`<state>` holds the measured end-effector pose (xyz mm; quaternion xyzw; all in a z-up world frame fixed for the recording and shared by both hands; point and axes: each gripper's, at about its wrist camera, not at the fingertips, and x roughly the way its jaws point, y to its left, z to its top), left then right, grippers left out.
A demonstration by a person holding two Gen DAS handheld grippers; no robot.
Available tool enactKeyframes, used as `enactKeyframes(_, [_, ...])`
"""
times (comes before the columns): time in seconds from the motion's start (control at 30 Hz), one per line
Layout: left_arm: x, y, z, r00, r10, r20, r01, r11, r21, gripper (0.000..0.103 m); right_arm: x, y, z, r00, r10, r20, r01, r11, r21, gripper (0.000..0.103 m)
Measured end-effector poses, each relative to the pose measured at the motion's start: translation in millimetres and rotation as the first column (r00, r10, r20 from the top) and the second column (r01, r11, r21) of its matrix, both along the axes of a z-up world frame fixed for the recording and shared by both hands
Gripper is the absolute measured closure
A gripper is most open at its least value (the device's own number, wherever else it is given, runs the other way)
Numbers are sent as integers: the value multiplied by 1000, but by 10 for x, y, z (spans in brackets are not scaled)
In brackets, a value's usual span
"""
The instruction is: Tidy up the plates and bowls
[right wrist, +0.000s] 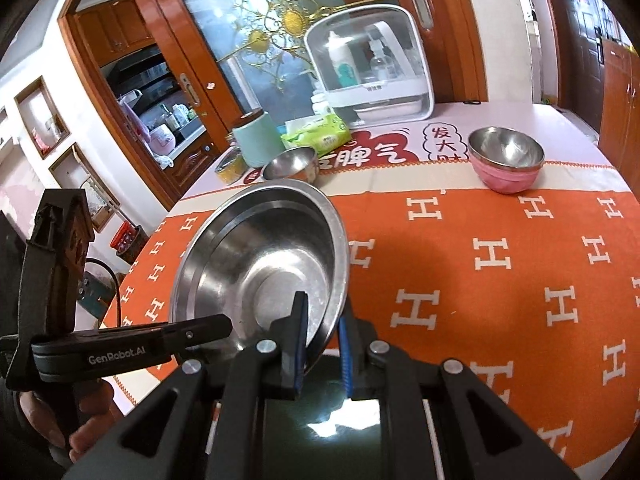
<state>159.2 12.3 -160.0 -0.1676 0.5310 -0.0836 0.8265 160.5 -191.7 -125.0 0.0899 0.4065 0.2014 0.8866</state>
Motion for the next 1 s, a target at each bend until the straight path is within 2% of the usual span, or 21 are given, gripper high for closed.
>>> enactKeyframes(0.27, [-332, 312, 109, 999, 27, 22, -26, 1000, -1, 85, -241, 315, 117, 999, 48, 17, -47, 999, -14, 89])
enactKeyframes(0.43, [-527, 604, 161, 998, 65, 20, -65, 998, 22, 85, -354, 662, 147, 995, 98, 15, -97, 995, -40, 89])
enactKeyframes(0.63, [-759, 996, 180, 995, 94, 14, -94, 995, 13, 85, -482, 1027, 141, 990, 140, 8, -139, 988, -66, 88])
enactKeyframes(0.87, [-918, 1335, 130, 994, 106, -24, -105, 994, 33, 85, -627, 1419, 135, 984, 177, -1, -175, 977, -121, 88])
enactKeyframes(1.0, [-975, 1479, 27, 992, 104, -69, -101, 994, 44, 85, -699, 1620, 63, 981, 192, -37, -196, 965, -175, 87])
